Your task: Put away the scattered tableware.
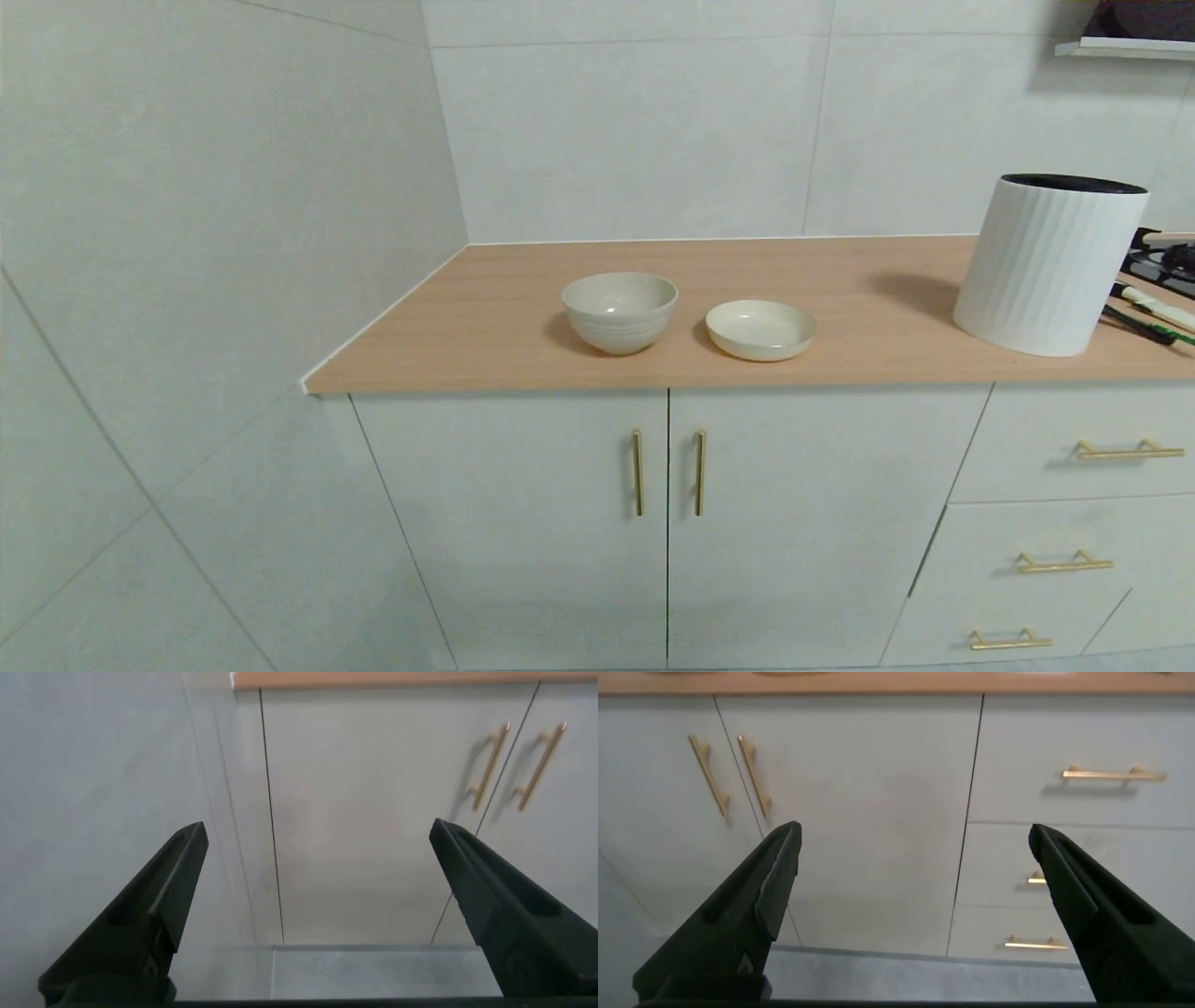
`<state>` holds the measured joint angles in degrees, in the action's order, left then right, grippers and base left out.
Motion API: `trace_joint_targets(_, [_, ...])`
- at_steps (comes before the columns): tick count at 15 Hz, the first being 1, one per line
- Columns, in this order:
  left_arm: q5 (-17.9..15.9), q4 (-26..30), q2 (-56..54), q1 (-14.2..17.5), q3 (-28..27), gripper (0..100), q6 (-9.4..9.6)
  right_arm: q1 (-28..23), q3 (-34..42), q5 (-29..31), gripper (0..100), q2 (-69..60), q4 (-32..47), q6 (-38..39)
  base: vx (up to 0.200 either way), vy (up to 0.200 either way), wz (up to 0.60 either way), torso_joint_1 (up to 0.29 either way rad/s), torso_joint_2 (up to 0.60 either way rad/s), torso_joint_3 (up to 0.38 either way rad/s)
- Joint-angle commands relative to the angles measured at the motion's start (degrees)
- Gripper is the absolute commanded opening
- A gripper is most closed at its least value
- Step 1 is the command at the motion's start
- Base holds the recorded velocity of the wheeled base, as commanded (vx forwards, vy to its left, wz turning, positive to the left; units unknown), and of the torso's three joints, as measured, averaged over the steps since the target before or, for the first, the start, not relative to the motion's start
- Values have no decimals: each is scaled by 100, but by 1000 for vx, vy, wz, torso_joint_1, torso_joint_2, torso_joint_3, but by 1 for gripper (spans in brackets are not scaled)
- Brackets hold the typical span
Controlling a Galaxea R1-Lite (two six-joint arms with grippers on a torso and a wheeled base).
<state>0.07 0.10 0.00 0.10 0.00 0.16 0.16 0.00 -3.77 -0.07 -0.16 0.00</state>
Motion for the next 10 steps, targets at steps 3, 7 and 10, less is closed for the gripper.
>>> trace_joint_targets(3, [1,-1,0,-1,0,100,2,2,0,-1,100,7,-2,0,0,0,0,-168,474,297])
trace_joint_targets(7, [1,-1,0,8,0,100,2,11,0,-1,100,7,-2,9,0,0,0,-146,460,309])
trace_joint_targets(10, [1,-1,0,-1,0,100,2,2,0,-1,100,7,-2,0,0,0,0,-124,456,334])
